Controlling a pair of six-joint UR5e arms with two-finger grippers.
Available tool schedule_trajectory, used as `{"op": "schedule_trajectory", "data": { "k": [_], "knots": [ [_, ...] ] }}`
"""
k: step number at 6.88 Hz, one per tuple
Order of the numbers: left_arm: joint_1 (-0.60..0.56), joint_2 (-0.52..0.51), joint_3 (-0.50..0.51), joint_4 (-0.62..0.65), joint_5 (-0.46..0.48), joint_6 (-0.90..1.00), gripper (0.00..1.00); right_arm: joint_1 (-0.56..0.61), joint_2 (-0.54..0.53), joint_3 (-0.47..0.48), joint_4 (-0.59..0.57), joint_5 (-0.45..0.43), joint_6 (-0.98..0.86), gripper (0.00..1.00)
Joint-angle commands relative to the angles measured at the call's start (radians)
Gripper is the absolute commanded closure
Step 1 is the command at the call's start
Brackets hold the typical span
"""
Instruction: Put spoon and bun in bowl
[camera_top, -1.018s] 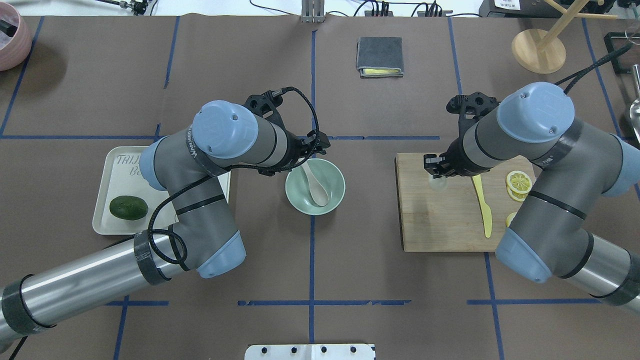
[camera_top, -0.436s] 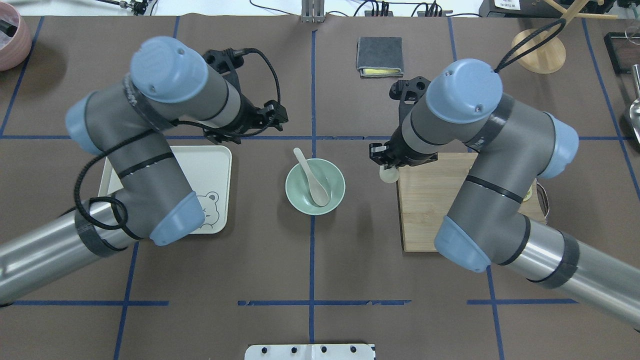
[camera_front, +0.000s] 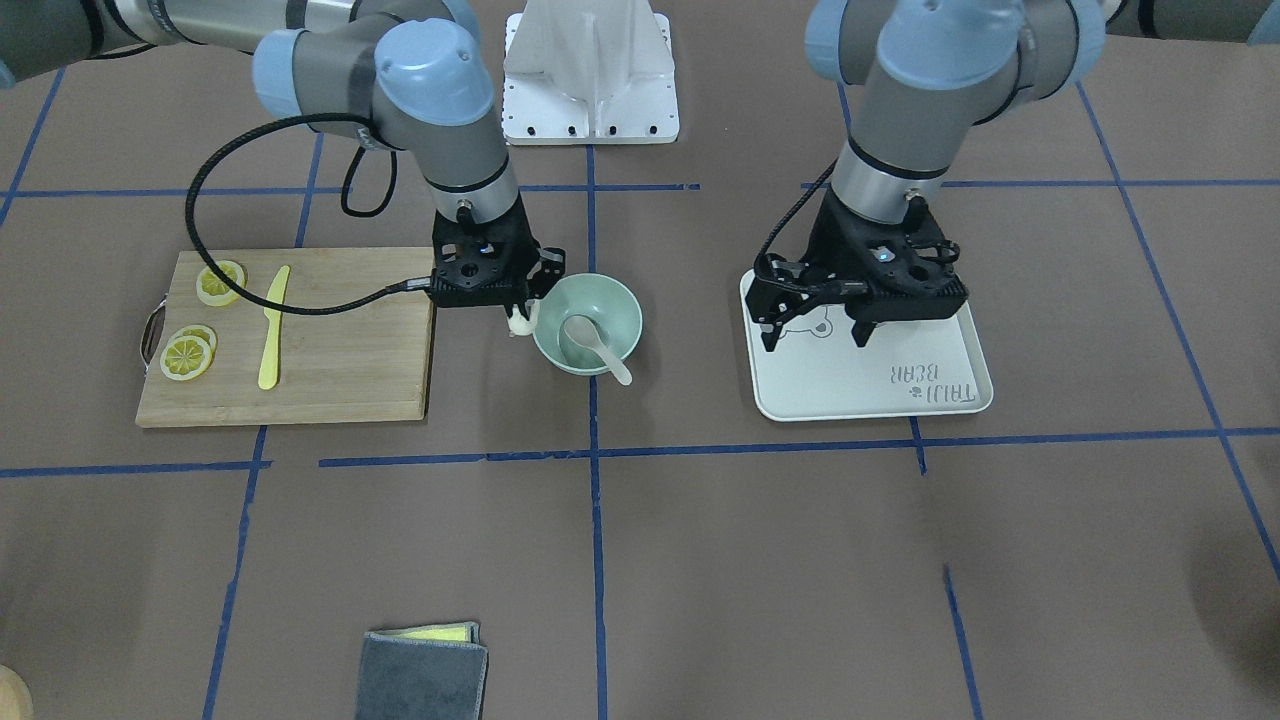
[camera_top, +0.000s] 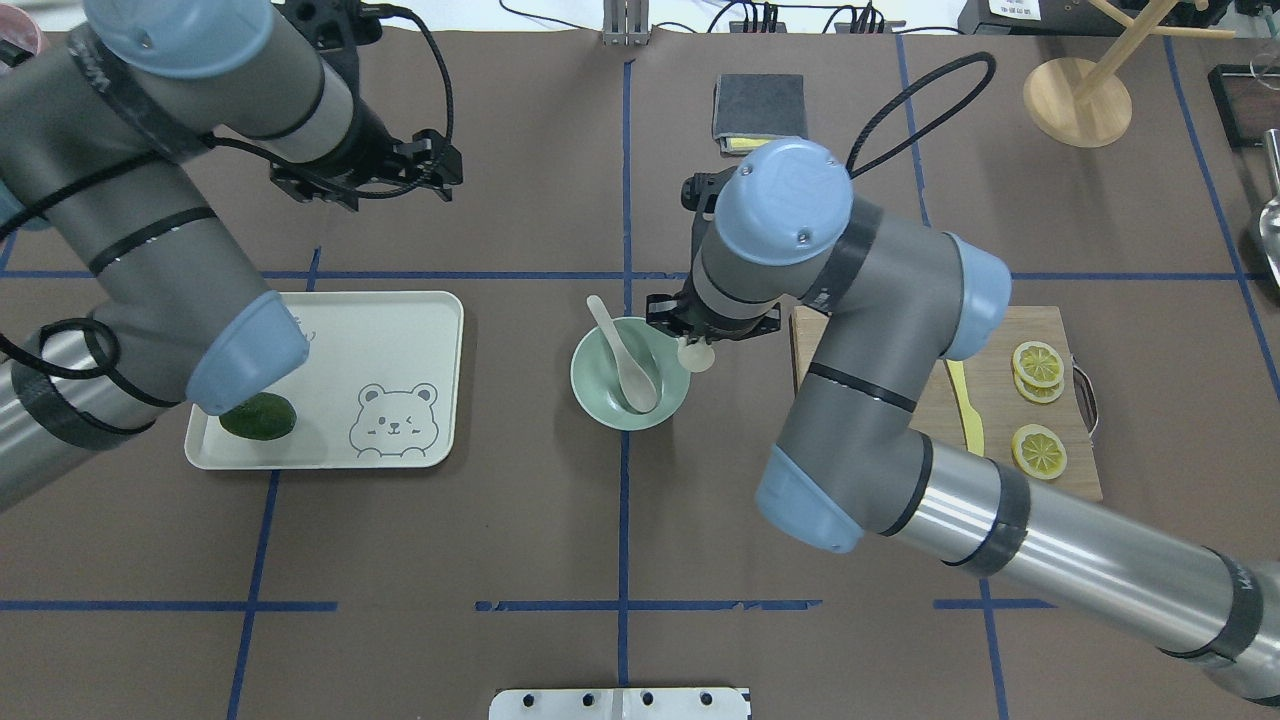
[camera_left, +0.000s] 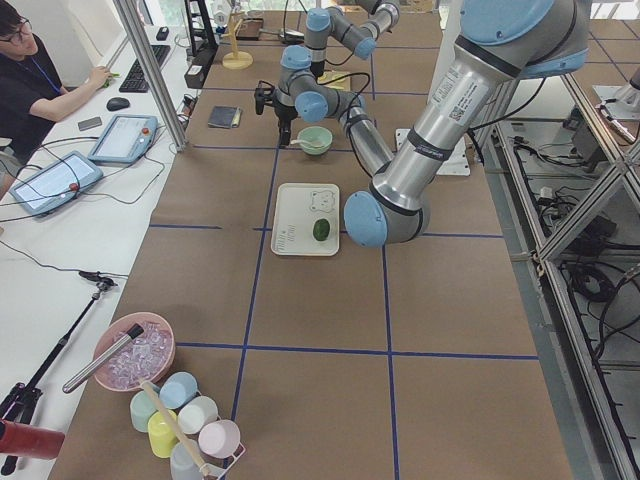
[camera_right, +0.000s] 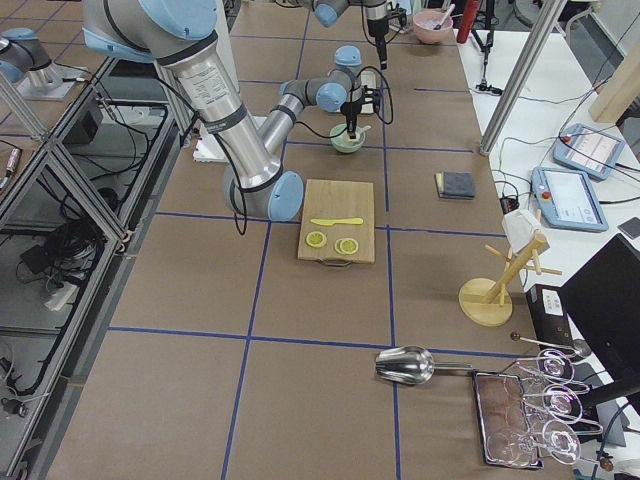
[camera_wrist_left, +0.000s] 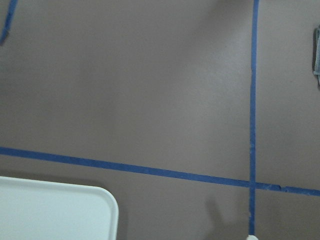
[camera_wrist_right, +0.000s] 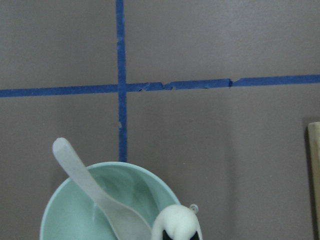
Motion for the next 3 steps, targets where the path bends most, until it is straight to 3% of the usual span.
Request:
{"op": "schedule_trajectory", "data": {
  "k": [1,2,3],
  "knots": [
    [-0.113,0.088,-0.051,0.023,-0.006,0.223,0.00,-0.050,0.065,-0.070,0.003,-0.030,0.034,1.00],
    [-0.141,0.115,-0.057,0.023,-0.006,0.289,0.00,-0.055,0.071,-0.073,0.003,-0.039,0.041,0.93],
    [-0.156,0.128,-0.056,0.023,-0.006,0.327,0.00,-0.055,0.071,-0.075,0.004,-0.038,0.038,0.20]
  ]
}}
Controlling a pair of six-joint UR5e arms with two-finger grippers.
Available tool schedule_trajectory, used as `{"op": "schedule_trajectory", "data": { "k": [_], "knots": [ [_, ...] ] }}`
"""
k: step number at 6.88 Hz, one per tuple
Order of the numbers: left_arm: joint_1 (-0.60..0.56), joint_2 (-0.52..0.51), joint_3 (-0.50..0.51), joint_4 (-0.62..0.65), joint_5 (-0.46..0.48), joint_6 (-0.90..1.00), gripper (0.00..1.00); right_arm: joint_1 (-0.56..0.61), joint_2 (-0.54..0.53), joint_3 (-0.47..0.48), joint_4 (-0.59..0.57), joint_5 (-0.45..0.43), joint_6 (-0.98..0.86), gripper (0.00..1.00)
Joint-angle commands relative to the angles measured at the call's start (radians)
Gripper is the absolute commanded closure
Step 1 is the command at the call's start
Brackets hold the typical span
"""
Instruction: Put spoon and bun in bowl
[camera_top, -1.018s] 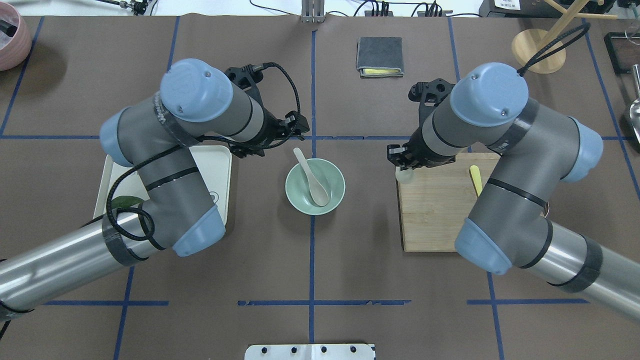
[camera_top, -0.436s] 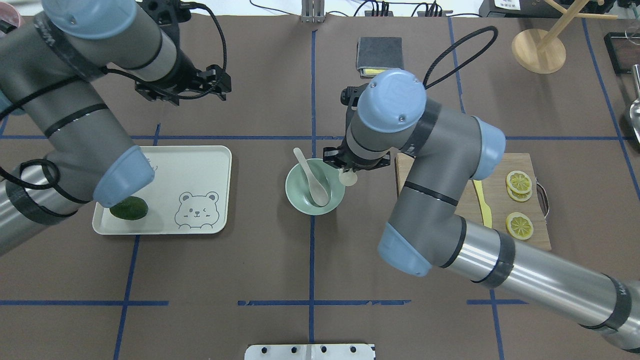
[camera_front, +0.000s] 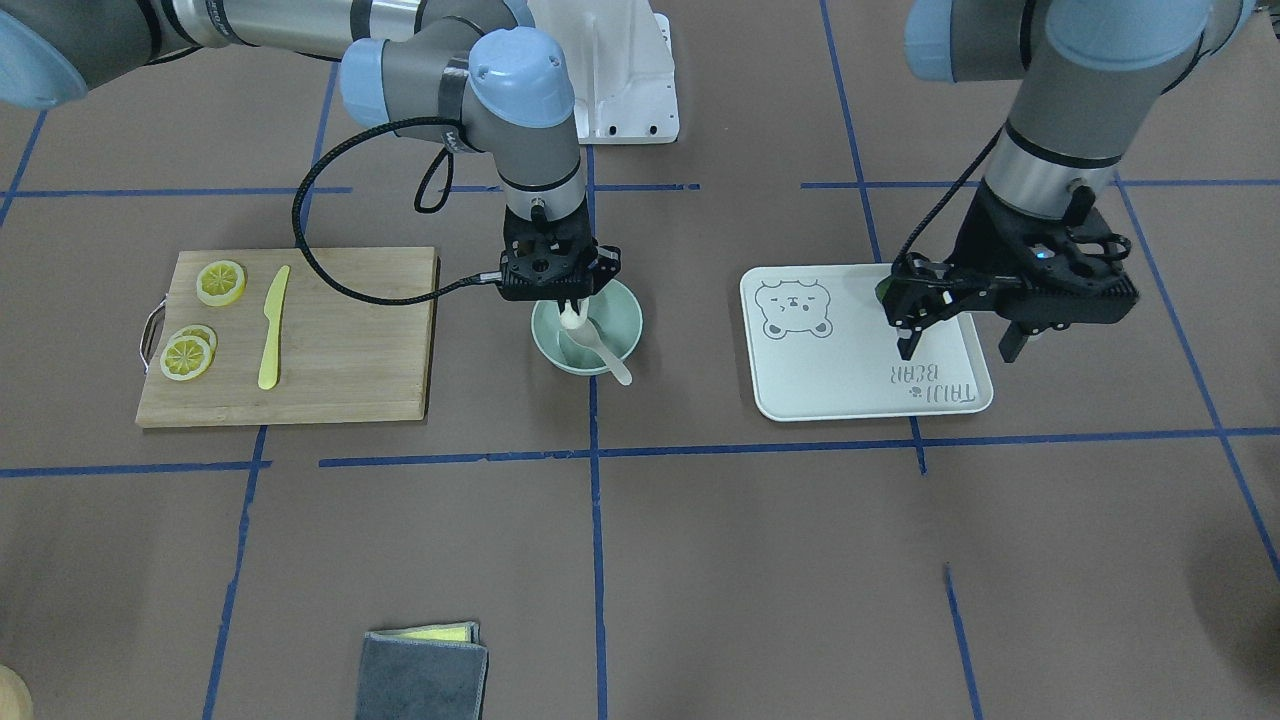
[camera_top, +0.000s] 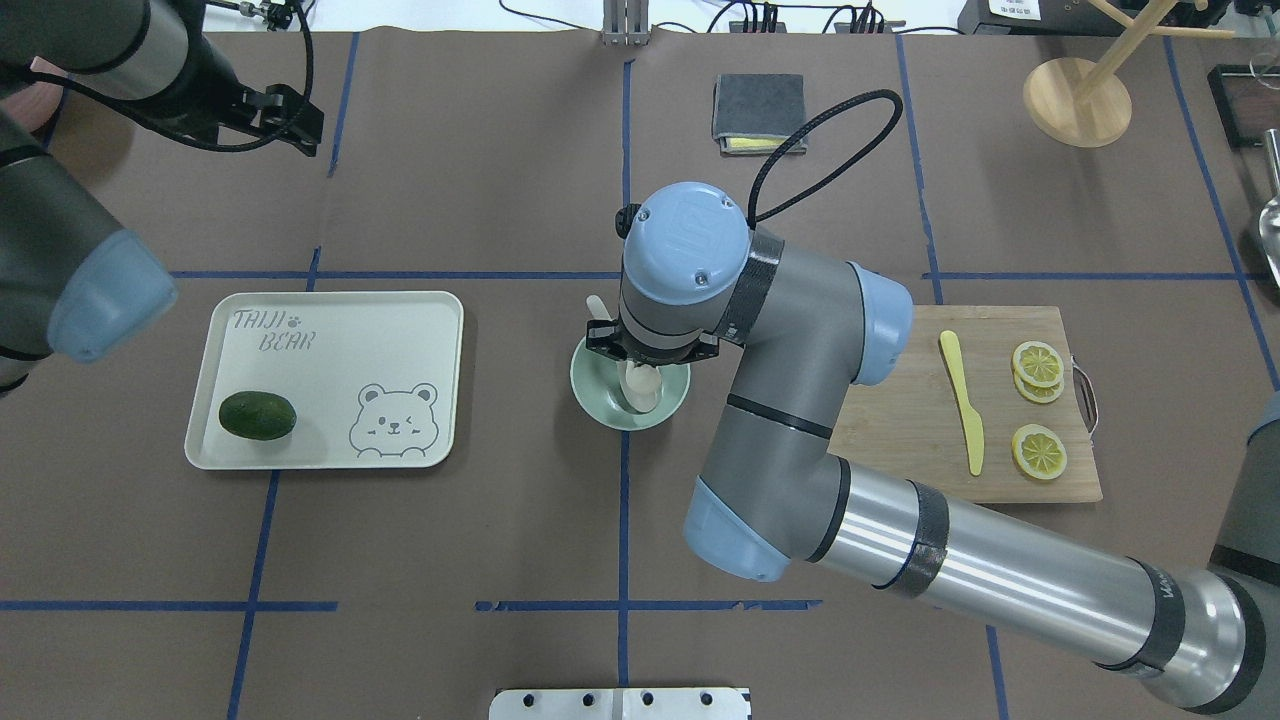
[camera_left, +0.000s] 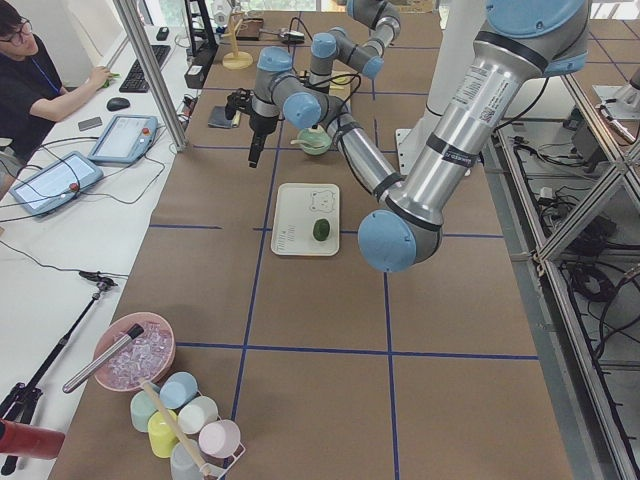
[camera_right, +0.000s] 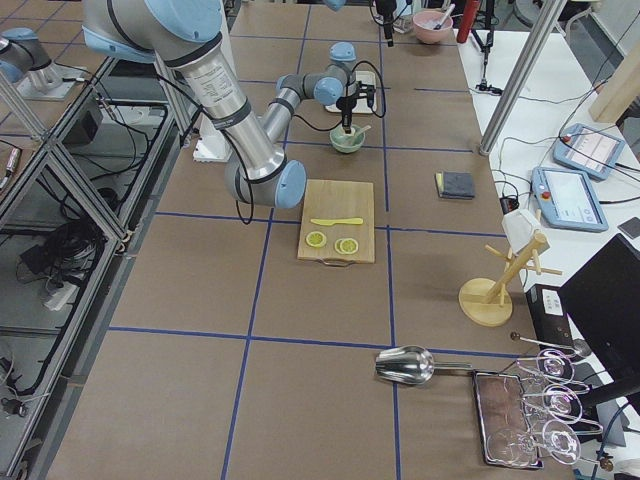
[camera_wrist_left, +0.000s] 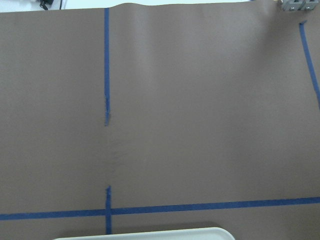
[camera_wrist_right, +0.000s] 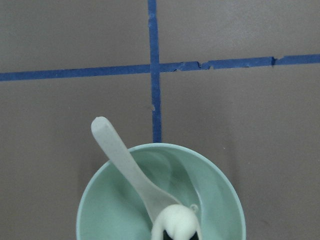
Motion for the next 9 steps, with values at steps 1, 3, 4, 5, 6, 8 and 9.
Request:
{"op": "schedule_trajectory", "data": {
  "k": [1,3,4,5,6,8,9],
  "knots": [
    [-0.040,0.030,-0.002,-0.001,0.000,0.087,0.00,-0.004,0.029,-0.021,0.000,-0.003,0.003,0.01],
    [-0.042,0.032,-0.001,0.001,-0.002,0.088,0.00,-0.004,0.034,-0.029,0.000,-0.004,0.004,0.00],
    [-0.042,0.032,0.002,0.001,-0.002,0.088,0.00,-0.004,0.034,-0.029,0.000,-0.004,0.004,0.00],
    [-0.042,0.032,0.001,0.001,-0.002,0.088,0.00,-0.003,0.034,-0.029,0.000,-0.004,0.004,0.00],
    [-0.042,0.032,0.004,0.001,-0.002,0.088,0.00,-0.004,0.036,-0.029,0.000,-0.004,0.009,0.00],
    [-0.042,0.032,0.005,0.001,-0.002,0.088,0.00,-0.001,0.039,-0.026,-0.002,-0.003,0.009,0.00],
    [-0.044,0.073,-0.002,-0.010,-0.009,0.090,0.00,0.037,0.016,0.011,-0.006,0.014,0.004,0.00]
  ]
}}
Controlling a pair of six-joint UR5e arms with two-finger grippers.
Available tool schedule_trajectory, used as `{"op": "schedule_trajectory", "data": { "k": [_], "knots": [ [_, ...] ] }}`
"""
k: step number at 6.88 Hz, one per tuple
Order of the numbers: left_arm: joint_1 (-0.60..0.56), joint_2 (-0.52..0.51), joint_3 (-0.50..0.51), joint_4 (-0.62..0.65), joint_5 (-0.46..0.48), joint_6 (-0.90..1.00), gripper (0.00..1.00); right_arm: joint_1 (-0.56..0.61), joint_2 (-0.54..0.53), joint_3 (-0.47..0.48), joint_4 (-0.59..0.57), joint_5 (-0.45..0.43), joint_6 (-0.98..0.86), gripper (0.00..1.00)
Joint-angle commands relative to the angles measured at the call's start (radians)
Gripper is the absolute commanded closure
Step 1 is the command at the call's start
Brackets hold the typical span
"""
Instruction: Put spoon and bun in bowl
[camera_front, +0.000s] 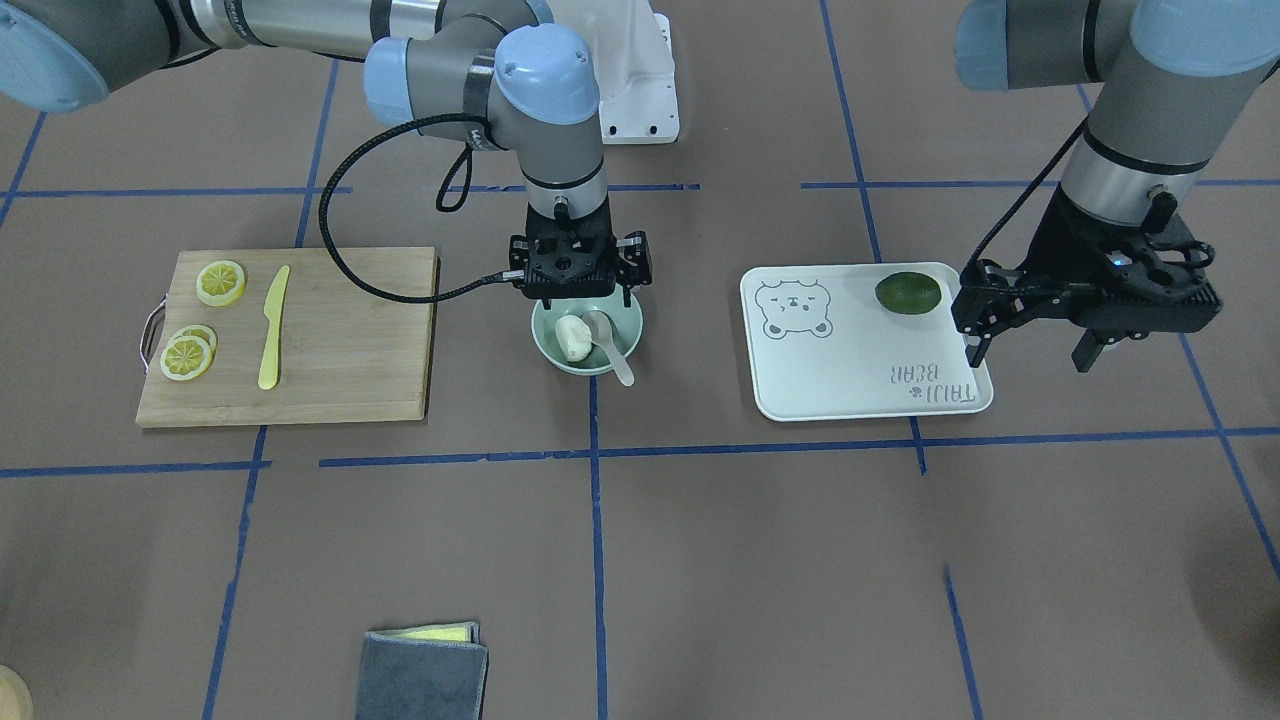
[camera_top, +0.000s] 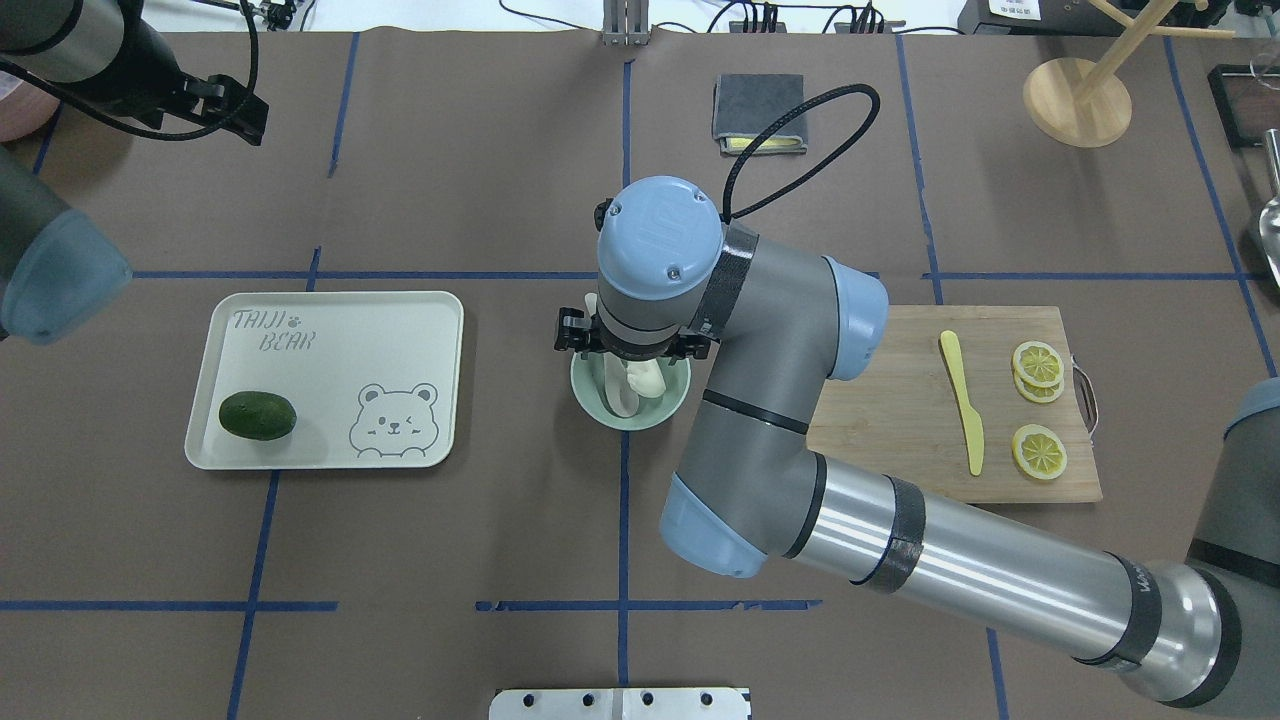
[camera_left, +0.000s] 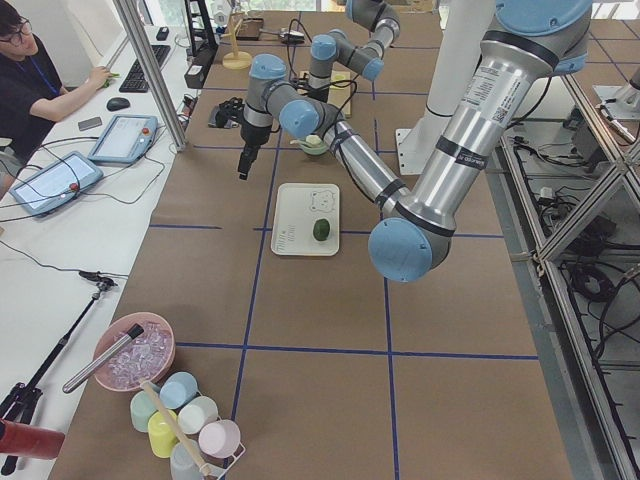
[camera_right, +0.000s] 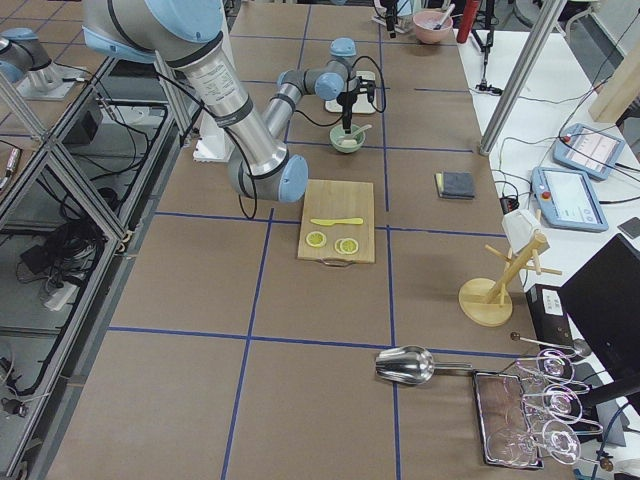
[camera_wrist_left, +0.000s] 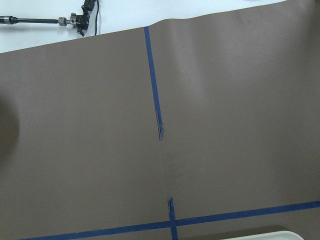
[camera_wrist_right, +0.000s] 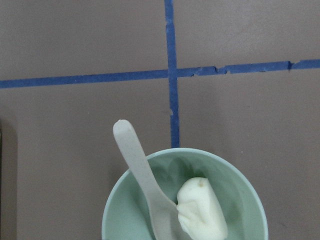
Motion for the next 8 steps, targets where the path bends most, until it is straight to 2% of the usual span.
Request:
{"op": "schedule_trajectory", "data": {
  "k": [1,3,4,6,7,8],
  "knots": [
    [-0.034,0.041,-0.011,-0.008,-0.045,0.056,0.00,0.087,-0.133,0.155,-0.004,0.068,-0.019,0.00],
    [-0.125,0.101,-0.011,-0.010,-0.125,0.204,0.00,0.292,-0.361,0.353,-0.006,0.249,-0.203,0.00],
    [-0.166,0.150,-0.010,-0.010,-0.180,0.290,0.00,0.415,-0.460,0.377,-0.004,0.344,-0.341,0.00],
    [-0.318,0.233,0.025,0.002,-0.265,0.551,0.00,0.611,-0.619,0.351,-0.006,0.391,-0.695,0.00],
    [-0.384,0.276,0.073,0.001,-0.273,0.652,0.00,0.723,-0.668,0.292,-0.004,0.442,-0.882,0.00],
    [-0.438,0.294,0.140,0.003,-0.306,0.756,0.00,0.841,-0.684,0.194,-0.007,0.496,-1.089,0.00]
  ]
}}
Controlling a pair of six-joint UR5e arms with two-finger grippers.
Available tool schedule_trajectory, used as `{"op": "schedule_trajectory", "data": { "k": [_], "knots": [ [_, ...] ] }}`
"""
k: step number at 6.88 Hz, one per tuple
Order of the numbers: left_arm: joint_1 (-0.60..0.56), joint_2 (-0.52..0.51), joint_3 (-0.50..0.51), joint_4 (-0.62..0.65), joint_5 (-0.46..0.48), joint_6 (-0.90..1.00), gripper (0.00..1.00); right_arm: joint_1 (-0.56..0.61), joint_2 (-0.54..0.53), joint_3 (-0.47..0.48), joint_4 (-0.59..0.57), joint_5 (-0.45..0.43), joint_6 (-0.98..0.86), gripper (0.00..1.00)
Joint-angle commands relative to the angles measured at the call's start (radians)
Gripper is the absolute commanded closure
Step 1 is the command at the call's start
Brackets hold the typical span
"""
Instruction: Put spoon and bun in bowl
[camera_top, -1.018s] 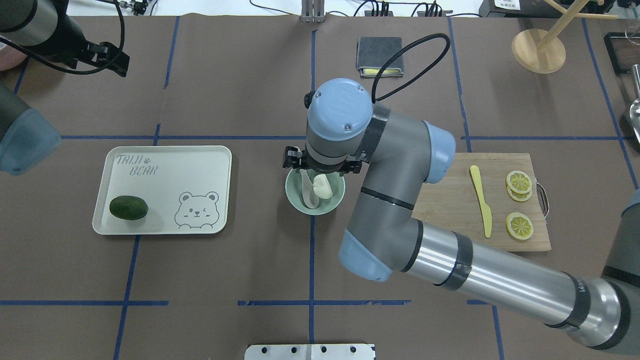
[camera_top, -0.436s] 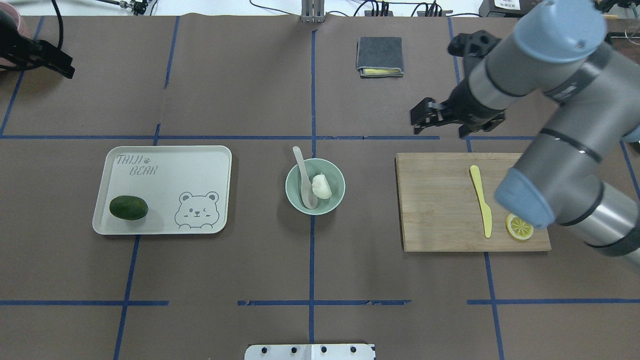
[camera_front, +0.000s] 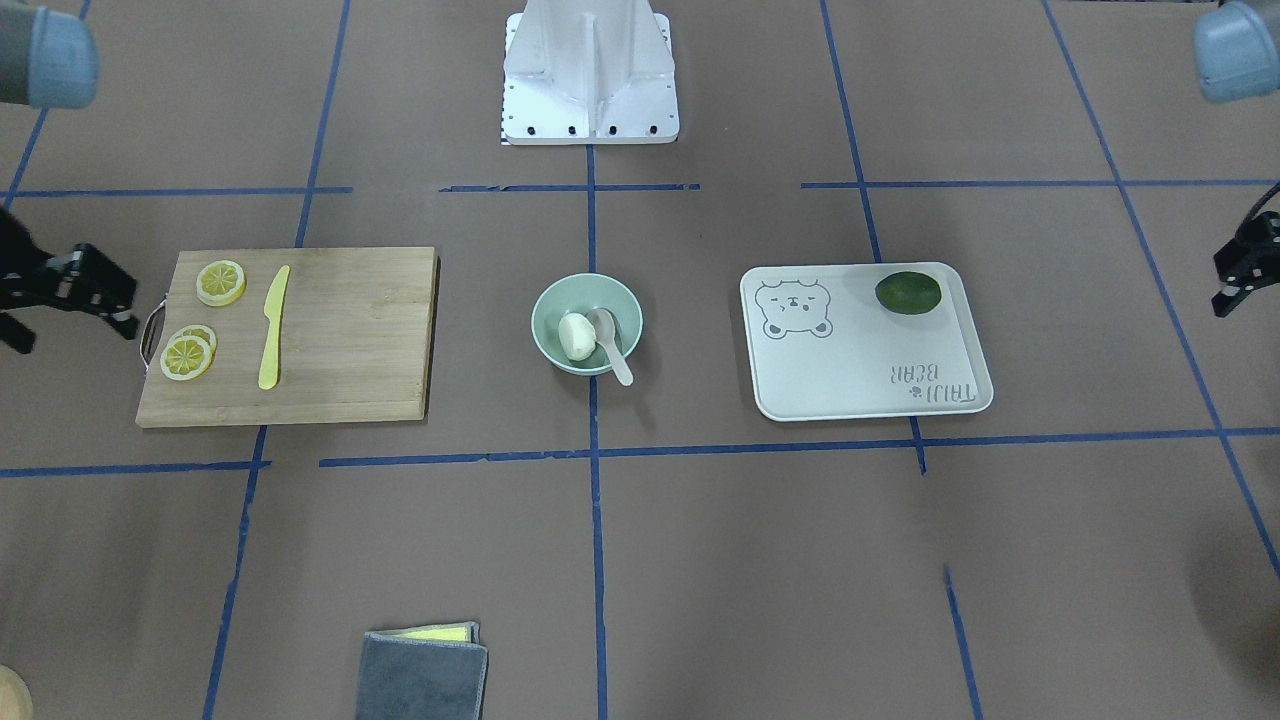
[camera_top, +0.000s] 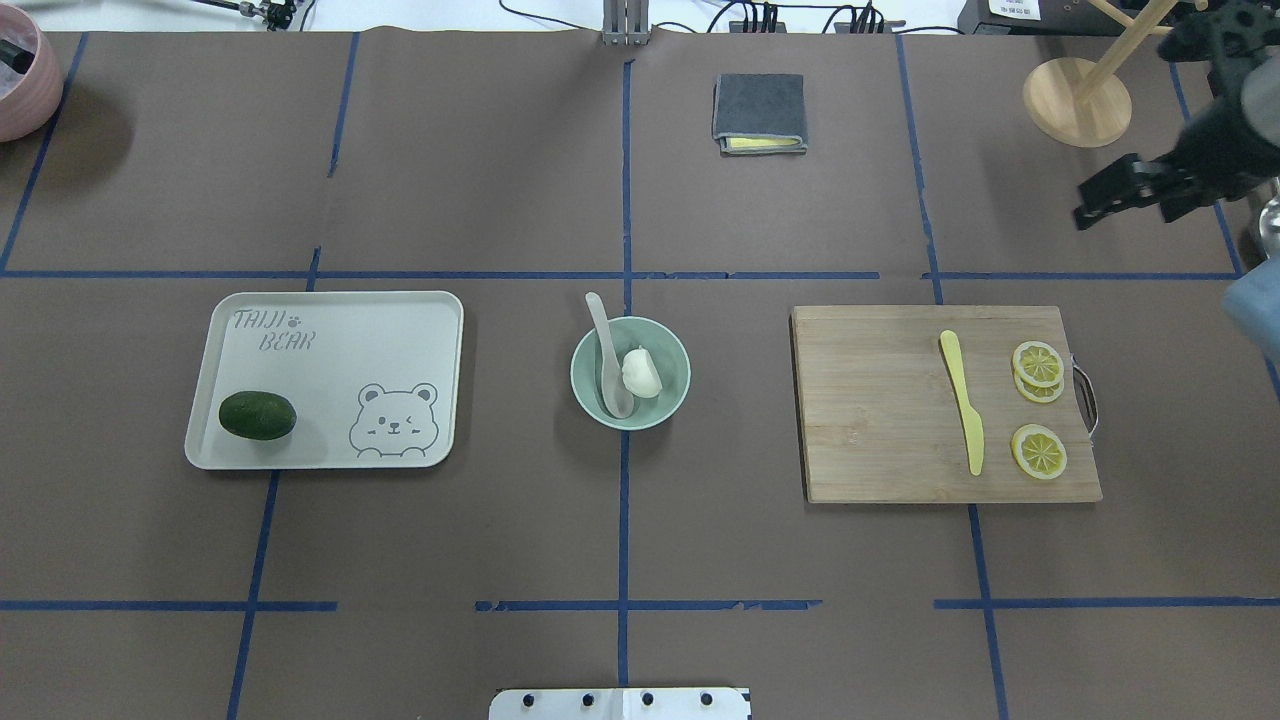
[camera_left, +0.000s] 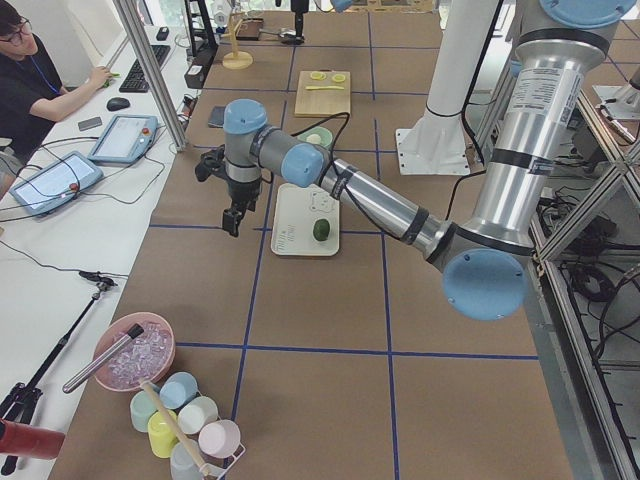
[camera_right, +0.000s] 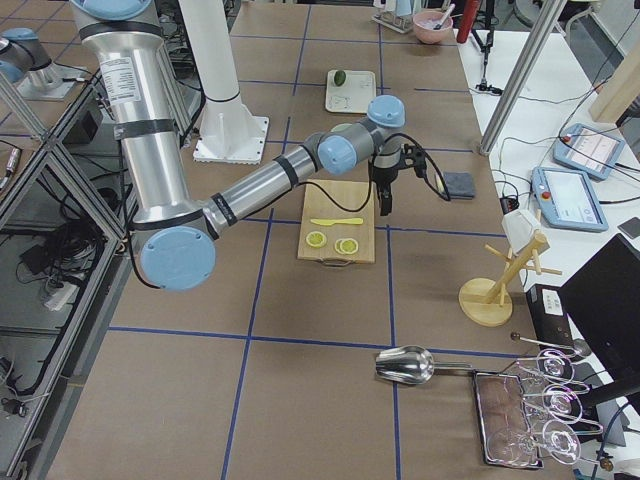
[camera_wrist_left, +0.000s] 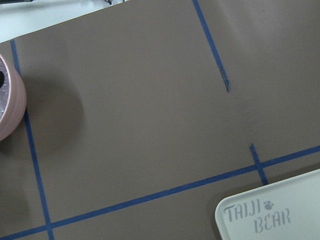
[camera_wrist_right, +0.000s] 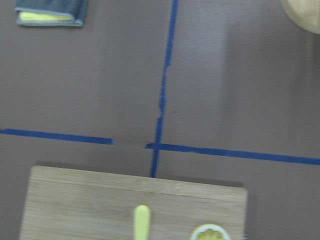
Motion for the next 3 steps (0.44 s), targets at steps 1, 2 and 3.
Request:
{"op": "schedule_trajectory", "data": {
  "k": [1,2,3],
  "knots": [
    [-0.111,0.069,0.107,0.000,-0.042,0.203,0.00,0.221,-0.050,-0.176,-0.001,0.081,-0.406,0.00],
    [-0.123,0.097,0.146,0.000,-0.050,0.211,0.00,0.276,-0.082,-0.222,0.001,0.081,-0.492,0.00],
    [-0.123,0.132,0.184,-0.001,-0.117,0.208,0.00,0.310,-0.105,-0.232,-0.001,0.081,-0.539,0.00]
  ]
}}
